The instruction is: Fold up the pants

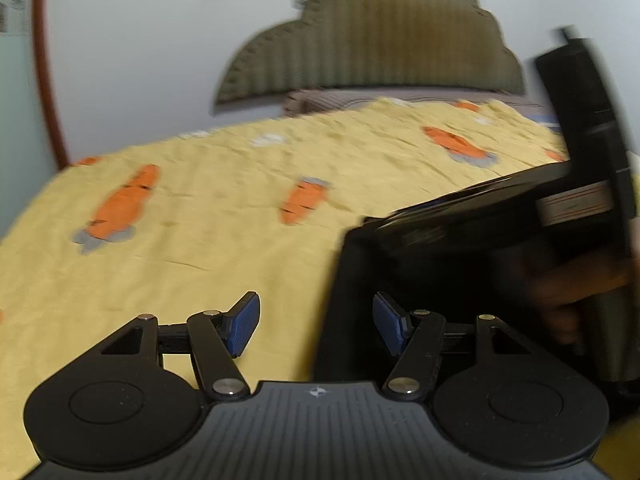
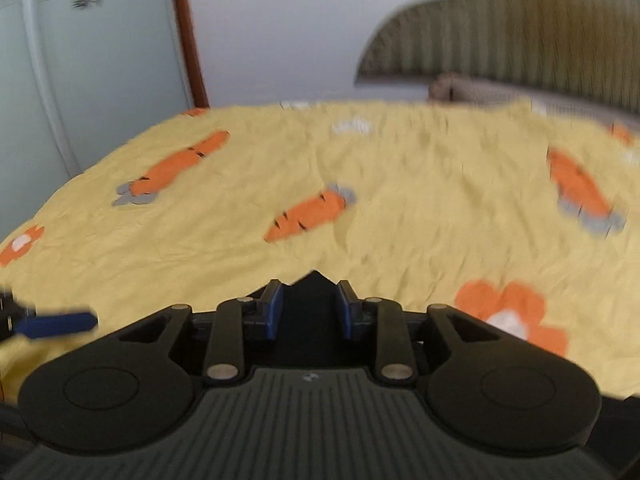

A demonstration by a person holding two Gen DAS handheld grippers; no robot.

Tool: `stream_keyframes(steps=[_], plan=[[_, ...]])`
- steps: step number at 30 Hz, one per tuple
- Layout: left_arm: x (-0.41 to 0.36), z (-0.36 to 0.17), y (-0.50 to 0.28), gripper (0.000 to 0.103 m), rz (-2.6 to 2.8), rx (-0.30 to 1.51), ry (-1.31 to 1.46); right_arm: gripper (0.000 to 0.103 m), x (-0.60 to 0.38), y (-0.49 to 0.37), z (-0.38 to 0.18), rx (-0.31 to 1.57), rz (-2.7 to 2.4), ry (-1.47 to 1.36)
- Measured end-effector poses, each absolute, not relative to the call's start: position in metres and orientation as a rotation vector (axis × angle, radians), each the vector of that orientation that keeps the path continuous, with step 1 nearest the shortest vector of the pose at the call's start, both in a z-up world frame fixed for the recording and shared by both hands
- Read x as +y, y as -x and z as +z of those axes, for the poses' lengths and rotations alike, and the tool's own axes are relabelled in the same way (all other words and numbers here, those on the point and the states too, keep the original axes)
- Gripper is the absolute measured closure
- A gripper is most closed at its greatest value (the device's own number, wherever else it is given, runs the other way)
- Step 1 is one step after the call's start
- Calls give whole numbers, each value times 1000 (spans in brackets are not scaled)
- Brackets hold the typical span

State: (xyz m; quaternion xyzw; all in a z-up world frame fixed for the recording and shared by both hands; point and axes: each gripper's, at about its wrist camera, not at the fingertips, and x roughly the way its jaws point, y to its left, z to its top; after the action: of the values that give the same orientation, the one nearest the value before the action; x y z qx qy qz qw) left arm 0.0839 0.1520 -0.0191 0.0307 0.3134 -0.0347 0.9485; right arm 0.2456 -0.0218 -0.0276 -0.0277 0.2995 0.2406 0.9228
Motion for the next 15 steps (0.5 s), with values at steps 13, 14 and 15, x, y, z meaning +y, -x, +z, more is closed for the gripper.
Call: stream_keyframes(steps=[13,14,15], plan=[[130,-11,-81,41,-101,625,-104,69,-107,-186,-4,505,351,79],[122,-13,-80,41,-121,632,-112,69,-127,-180,-4,514,321,45],[114,-17,-80,41,-134,647,-125,68,-147,-175,-6,530,291,12]])
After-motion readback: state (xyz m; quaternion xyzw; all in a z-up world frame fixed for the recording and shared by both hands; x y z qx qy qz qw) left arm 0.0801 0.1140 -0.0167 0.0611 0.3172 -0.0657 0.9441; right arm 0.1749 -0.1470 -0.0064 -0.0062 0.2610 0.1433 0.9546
